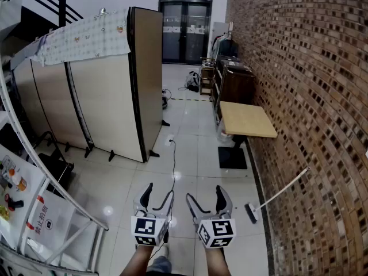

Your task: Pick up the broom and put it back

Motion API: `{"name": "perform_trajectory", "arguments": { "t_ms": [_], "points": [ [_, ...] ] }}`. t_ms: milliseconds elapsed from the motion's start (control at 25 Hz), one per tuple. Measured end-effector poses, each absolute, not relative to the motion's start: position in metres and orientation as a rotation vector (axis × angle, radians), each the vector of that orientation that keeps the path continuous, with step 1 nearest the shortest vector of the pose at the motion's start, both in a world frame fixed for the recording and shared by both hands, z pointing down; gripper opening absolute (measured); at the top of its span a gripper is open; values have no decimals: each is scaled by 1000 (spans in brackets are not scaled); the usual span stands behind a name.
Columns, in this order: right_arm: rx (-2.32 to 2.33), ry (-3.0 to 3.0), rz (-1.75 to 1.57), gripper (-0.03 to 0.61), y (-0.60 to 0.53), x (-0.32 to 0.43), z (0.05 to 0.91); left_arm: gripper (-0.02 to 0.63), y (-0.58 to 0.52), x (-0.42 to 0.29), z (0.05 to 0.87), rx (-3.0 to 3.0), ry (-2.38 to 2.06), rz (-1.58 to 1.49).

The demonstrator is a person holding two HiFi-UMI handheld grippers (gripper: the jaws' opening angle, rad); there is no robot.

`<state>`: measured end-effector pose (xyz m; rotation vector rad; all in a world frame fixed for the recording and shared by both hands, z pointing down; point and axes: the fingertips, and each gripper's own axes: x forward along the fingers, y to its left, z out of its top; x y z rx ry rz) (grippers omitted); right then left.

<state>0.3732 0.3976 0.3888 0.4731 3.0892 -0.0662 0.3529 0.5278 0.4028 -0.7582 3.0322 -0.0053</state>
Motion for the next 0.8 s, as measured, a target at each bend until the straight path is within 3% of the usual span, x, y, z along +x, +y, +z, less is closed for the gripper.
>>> {"name": "perform_trajectory", "arguments": {
  "t_ms": [360, 800],
  "points": [
    [278, 3015, -198, 437, 430, 247, 355, 296, 583, 223, 367, -815, 2948, -39],
    [334, 3102, -152, 437, 471, 139, 400, 296, 617, 106, 416, -848, 3039, 108]
  ]
}}
